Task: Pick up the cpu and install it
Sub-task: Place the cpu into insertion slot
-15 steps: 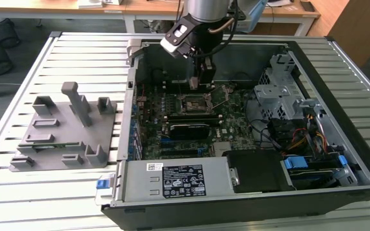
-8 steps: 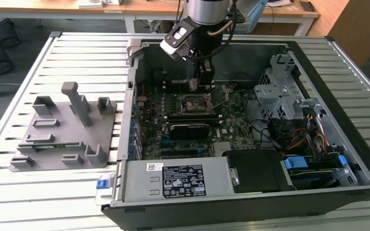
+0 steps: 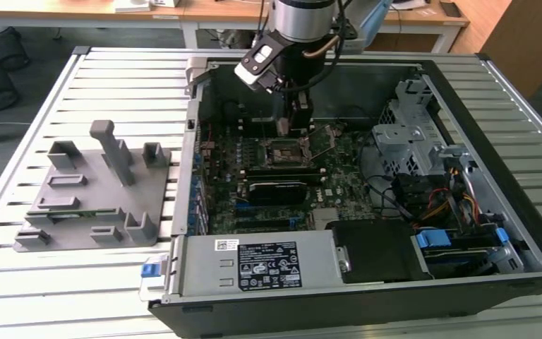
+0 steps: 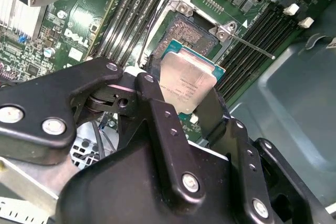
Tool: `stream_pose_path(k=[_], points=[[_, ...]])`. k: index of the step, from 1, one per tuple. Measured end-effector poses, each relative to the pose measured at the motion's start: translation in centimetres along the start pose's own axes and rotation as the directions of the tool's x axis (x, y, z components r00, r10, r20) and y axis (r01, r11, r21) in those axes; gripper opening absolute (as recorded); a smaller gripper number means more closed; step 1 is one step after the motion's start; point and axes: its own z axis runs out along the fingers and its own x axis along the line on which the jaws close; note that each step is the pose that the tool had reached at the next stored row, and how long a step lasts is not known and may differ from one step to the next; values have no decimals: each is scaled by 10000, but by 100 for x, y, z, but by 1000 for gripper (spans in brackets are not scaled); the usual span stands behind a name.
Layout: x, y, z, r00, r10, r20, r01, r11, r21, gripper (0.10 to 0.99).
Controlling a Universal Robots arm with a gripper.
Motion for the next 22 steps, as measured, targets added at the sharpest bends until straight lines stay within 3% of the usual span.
stream_pose_path(k=[15,22], points=[[3,-4,200,10000,0,-1,0,10000,0,525],[5,-5,256,10000,8,-1,-8,10000,-1,525]])
